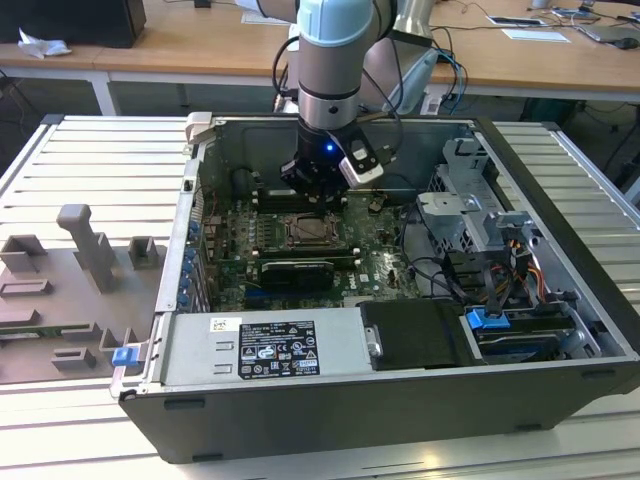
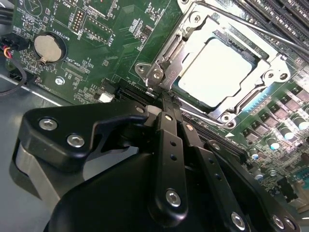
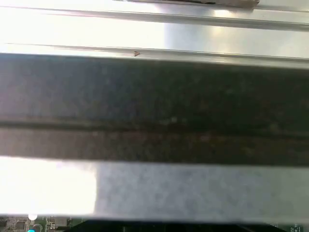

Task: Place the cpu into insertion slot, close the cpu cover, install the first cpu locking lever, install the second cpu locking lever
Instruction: 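Install the first cpu locking lever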

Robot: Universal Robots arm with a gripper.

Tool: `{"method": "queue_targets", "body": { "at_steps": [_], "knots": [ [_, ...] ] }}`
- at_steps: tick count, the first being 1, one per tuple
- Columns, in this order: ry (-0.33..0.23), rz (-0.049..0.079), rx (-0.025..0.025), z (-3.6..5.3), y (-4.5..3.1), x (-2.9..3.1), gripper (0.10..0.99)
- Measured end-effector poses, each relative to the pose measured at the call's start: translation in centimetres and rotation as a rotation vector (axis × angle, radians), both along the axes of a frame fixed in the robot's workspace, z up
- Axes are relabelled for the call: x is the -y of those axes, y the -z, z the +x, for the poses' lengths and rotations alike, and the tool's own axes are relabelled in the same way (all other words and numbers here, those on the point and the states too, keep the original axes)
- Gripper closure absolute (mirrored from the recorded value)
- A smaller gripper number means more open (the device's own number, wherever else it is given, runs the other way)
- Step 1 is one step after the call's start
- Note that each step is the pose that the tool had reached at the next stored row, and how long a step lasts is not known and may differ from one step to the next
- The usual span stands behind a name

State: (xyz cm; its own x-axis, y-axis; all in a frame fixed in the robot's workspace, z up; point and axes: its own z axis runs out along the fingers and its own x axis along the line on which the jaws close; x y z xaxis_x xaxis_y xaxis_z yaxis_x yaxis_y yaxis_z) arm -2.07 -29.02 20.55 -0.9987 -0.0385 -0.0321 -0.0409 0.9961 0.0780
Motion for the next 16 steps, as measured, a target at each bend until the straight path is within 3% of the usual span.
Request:
{"method": "queue_targets", "body": {
  "at_steps": [7,14,16],
  "knots": [
    [0.0,-0.034,-0.0003,0.02,0.26,0.0,0.98],
    [0.0,-0.036,-0.0001,0.09,0.53,-0.05,0.98],
    [0.0,-0.029,-0.0006,0.08,0.49,-0.03,0.98]
  ]
}}
